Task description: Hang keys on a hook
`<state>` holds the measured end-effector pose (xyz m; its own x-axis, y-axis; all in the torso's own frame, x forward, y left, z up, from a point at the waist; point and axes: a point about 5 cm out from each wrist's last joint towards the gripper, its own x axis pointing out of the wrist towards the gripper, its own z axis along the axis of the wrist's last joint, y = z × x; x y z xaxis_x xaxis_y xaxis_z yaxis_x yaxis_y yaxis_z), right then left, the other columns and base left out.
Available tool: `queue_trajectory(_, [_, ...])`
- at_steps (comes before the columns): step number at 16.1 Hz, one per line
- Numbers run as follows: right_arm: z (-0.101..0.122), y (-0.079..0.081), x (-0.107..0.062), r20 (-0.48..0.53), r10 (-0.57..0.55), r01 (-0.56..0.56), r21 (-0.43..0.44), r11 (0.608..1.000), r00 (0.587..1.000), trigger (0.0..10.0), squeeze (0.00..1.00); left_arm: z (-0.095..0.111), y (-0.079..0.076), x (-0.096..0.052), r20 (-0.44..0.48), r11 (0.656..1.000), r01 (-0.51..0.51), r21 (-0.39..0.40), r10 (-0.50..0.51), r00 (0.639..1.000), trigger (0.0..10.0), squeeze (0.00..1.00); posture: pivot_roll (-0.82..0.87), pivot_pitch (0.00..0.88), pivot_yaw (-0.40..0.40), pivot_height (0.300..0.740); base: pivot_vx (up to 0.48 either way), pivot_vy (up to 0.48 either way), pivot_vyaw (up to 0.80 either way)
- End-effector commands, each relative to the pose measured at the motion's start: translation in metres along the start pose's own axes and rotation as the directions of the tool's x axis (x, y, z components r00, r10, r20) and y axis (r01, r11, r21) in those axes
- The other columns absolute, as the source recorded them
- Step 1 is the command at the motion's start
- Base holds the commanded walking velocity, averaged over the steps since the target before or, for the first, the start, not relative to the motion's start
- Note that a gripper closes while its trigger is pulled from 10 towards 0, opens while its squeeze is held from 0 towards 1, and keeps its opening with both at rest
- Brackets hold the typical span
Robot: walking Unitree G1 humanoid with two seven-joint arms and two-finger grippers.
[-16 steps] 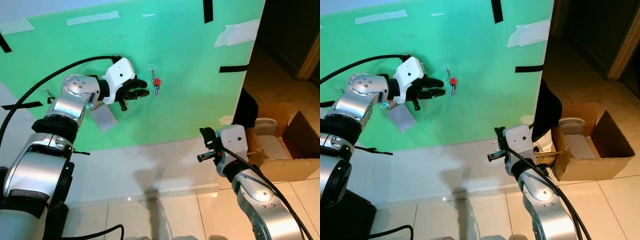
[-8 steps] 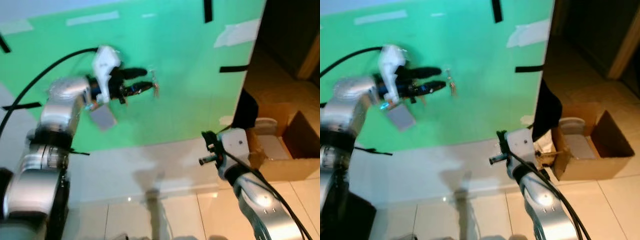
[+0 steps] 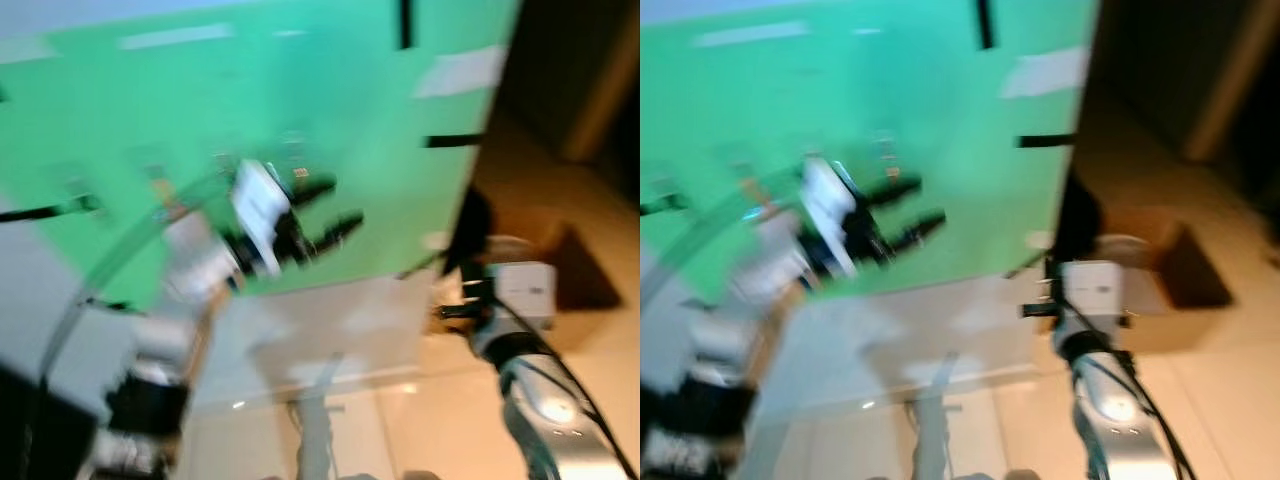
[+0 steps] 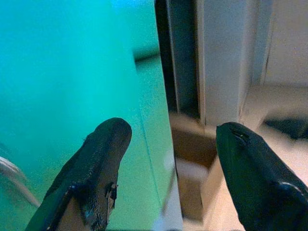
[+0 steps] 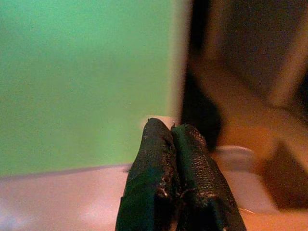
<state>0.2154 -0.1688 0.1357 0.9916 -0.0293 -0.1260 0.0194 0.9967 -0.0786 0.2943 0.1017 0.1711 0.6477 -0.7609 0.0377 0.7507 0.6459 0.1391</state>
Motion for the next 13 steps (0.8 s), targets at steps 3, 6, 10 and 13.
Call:
queue_trajectory(3, [-0.005,-0.007,-0.005,-0.022,-0.053,0.053,0.003,0.999,0.998,10.0,0.0,-0.022,0.007,-0.026,-0.123,0.973,-0.23,0.036,0.232,0.965,10.0,0.09,-0.21,0.0,0.108,0.74,0.0,0.0,-0.8])
queue_trajectory(6, [-0.018,-0.016,-0.008,-0.085,-0.106,0.111,0.051,0.993,0.991,10.0,0.0,-0.032,0.006,-0.045,-0.1,0.929,-0.369,0.008,0.368,0.924,10.0,0.2,-0.18,0.0,0.074,0.74,0.0,0.0,-0.8])
queue_trajectory(10, [-0.033,-0.021,-0.006,-0.139,-0.163,0.173,0.058,0.983,0.977,10.0,0.0,-0.047,0.002,-0.069,-0.206,0.877,-0.48,0.017,0.473,0.856,10.0,0.14,-0.15,0.0,0.035,0.74,0.0,0.0,-0.8])
queue_trajectory(13, [-0.039,-0.022,-0.006,-0.167,-0.174,0.182,0.038,0.983,0.971,10.0,0.0,-0.051,0.003,-0.069,-0.226,0.869,-0.495,0.014,0.485,0.845,10.0,0.0,-0.16,0.0,0.043,0.74,0.0,0.0,-0.8])
